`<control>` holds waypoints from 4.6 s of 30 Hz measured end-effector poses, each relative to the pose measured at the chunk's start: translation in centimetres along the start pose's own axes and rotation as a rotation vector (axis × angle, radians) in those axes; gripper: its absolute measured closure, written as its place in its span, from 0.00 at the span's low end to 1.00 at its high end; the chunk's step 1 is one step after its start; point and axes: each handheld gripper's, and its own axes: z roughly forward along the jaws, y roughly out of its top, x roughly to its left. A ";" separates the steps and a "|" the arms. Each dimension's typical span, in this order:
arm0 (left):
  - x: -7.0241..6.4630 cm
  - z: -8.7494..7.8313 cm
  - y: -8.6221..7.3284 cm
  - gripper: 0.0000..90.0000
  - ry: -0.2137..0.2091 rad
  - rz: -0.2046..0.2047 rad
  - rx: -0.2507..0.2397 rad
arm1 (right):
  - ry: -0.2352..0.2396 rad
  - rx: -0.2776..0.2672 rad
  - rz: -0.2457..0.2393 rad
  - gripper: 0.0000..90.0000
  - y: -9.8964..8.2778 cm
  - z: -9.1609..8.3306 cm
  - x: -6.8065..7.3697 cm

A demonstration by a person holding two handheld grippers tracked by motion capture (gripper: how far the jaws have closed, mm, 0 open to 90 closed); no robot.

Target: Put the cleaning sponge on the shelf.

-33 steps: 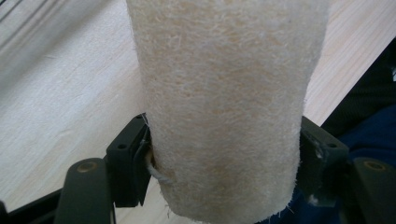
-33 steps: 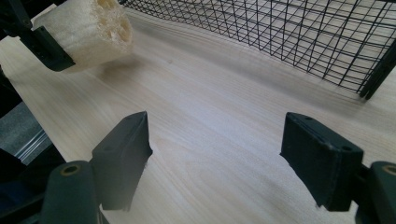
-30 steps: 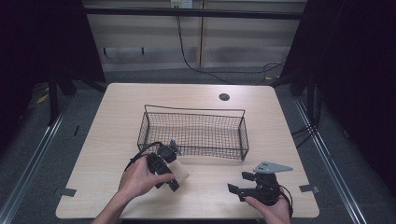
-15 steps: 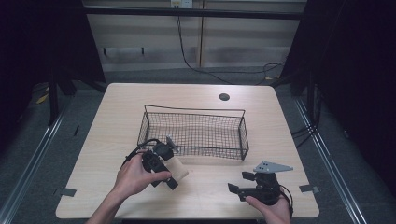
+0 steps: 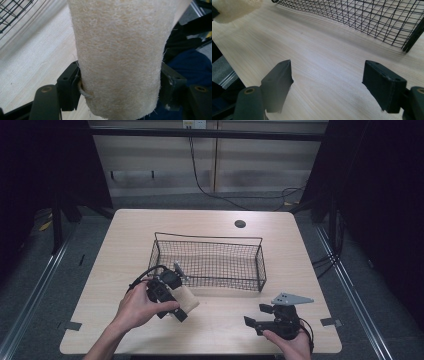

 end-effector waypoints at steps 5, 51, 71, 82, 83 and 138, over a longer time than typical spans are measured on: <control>-0.1 -1.1 0.1 0.35 0.003 -0.007 -0.026 | 0.001 0.001 0.000 0.26 0.0 0.0 0.0; 2.0 -8.6 3.3 0.35 0.046 -0.119 -0.129 | -0.002 -0.003 0.008 0.25 -0.1 0.0 0.0; 3.8 -9.7 5.0 0.35 0.092 -0.267 -0.141 | 0.001 -0.001 0.007 0.25 -0.1 0.0 0.0; 5.1 -9.6 6.0 0.35 0.154 -0.375 -0.152 | 0.001 -0.002 0.006 0.25 -0.1 -0.1 0.0; 5.2 -9.5 6.1 0.35 0.162 -0.384 -0.152 | 0.000 -0.003 0.007 0.25 -0.1 -0.1 0.0; 10.5 -2.4 7.6 0.35 0.280 -0.677 -0.021 | 0.016 0.004 -0.004 0.26 -0.1 0.0 0.1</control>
